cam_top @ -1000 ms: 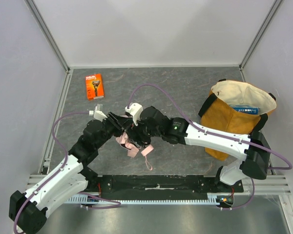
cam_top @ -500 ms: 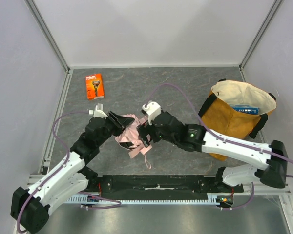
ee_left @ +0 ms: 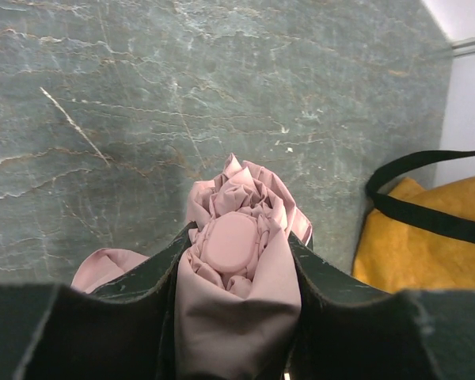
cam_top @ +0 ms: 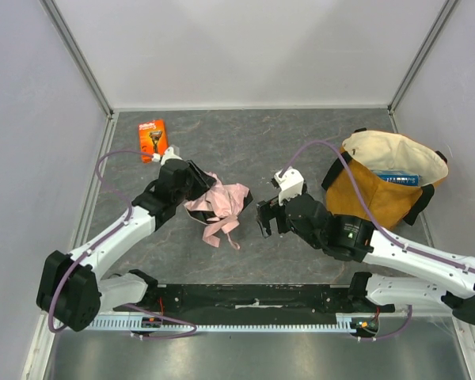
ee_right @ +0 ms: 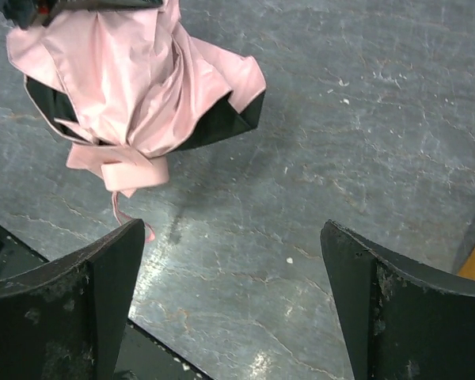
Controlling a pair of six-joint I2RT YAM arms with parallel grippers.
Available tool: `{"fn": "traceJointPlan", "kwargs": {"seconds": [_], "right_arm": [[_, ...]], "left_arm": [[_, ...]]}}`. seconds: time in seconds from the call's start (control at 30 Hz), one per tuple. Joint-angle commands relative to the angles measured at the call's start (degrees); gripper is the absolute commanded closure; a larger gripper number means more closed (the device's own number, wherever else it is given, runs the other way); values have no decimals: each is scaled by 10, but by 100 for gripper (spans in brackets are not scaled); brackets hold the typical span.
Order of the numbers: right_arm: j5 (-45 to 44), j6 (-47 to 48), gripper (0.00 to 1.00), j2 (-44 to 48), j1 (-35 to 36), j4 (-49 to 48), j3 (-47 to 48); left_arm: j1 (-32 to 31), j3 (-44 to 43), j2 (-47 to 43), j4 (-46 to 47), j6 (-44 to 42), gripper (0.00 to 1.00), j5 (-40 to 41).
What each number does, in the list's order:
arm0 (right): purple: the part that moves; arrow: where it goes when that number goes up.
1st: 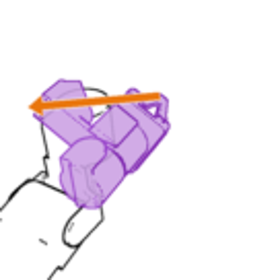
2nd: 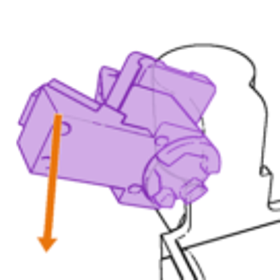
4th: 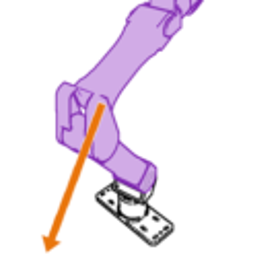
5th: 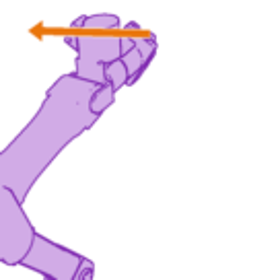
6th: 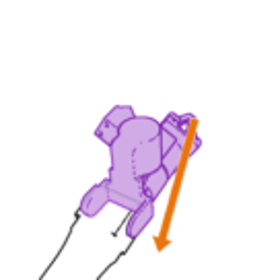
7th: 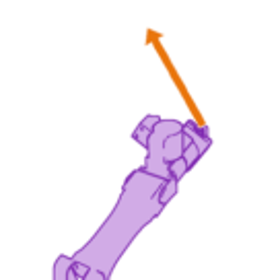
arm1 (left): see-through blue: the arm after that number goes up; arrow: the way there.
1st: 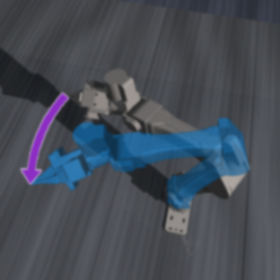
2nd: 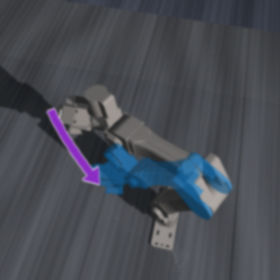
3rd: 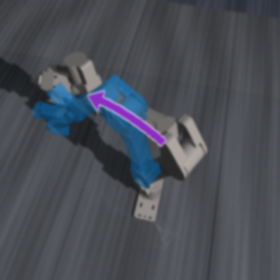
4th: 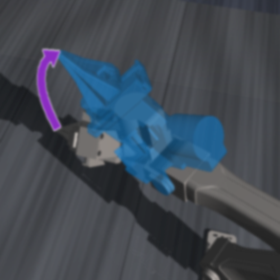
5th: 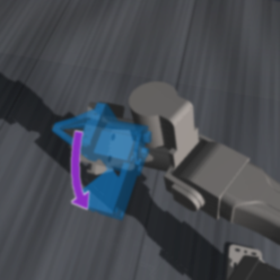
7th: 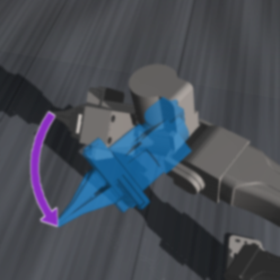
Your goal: Put away the umbrella
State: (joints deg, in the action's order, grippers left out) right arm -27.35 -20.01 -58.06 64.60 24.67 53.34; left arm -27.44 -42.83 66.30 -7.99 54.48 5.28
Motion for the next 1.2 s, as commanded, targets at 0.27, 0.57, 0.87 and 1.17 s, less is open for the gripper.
{"fn": "traceJointPlan", "kwargs": {"seconds": [0.27,0.57,0.87,1.17], "right_arm": [[55,-7,2,8,-4,-43,-28],[376,-7,2,-55,-155,-125,28],[453,-57,4,-43,-154,-213,4],[368,-88,2,63,-154,-215,-98]], "left_arm": [[7,-18,-8,-11,53,98,-28],[11,102,-143,212,49,98,-141],[13,156,-169,451,77,98,-201],[17,196,-163,610,221,98,-108]]}}
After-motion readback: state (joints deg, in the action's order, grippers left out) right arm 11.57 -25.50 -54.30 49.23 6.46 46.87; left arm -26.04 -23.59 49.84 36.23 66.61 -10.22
